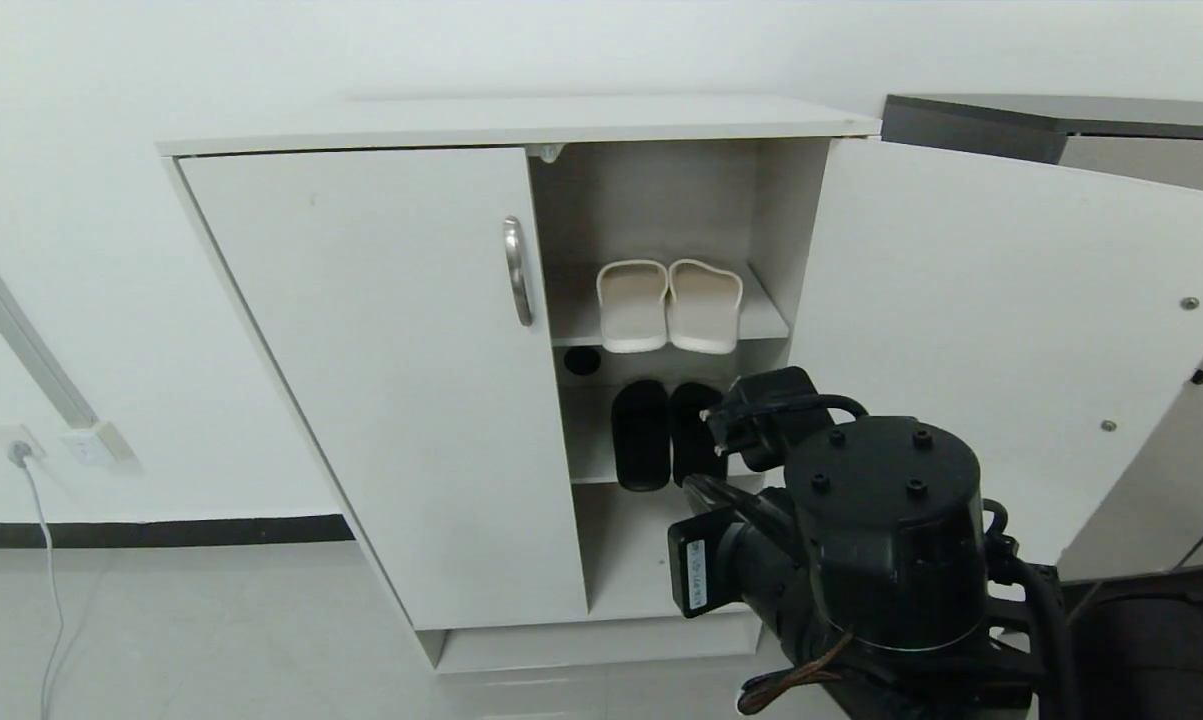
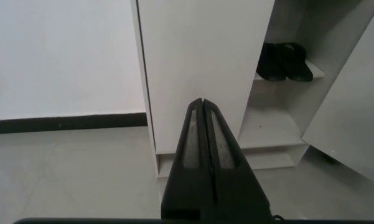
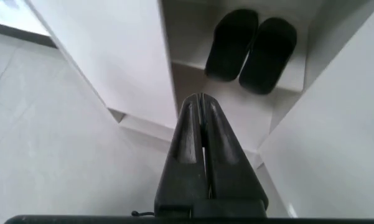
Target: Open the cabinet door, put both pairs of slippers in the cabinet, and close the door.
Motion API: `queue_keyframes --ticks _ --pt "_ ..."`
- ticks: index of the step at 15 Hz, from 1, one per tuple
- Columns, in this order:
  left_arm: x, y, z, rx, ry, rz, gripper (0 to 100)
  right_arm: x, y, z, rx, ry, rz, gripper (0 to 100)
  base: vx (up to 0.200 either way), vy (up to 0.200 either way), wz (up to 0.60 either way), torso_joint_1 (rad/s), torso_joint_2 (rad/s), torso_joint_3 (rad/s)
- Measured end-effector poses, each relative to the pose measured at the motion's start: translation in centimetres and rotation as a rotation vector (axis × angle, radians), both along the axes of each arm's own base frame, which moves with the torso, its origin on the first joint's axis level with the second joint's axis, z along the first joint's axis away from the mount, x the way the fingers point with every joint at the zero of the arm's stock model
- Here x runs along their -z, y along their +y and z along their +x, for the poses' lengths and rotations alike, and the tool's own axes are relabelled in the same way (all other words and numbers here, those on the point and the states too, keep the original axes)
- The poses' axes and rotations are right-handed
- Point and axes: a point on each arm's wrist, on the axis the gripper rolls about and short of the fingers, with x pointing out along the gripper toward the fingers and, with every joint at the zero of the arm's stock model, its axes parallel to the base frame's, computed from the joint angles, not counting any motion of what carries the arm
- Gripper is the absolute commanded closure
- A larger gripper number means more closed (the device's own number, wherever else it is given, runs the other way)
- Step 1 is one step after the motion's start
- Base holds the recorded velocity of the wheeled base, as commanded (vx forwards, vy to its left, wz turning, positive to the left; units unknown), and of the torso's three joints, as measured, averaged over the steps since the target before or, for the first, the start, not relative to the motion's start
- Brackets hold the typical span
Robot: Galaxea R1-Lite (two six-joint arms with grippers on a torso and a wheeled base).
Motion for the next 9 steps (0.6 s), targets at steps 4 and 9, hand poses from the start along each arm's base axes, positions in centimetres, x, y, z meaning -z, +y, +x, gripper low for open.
queue_keyframes --ticks 4,9 --pt "0.0 0.0 0.0 0.0 0.0 -0.001 100 0.6 -0.2 0.1 -0.004 -0.004 -0.039 100 -0.1 0.0 0.0 0.0 0.0 0.002" --pt "0.0 0.0 0.0 -0.001 0.0 -0.001 100 1.1 -0.4 0.2 -0.02 0.01 -0.052 100 0.0 0.0 0.0 0.0 0.0 0.0"
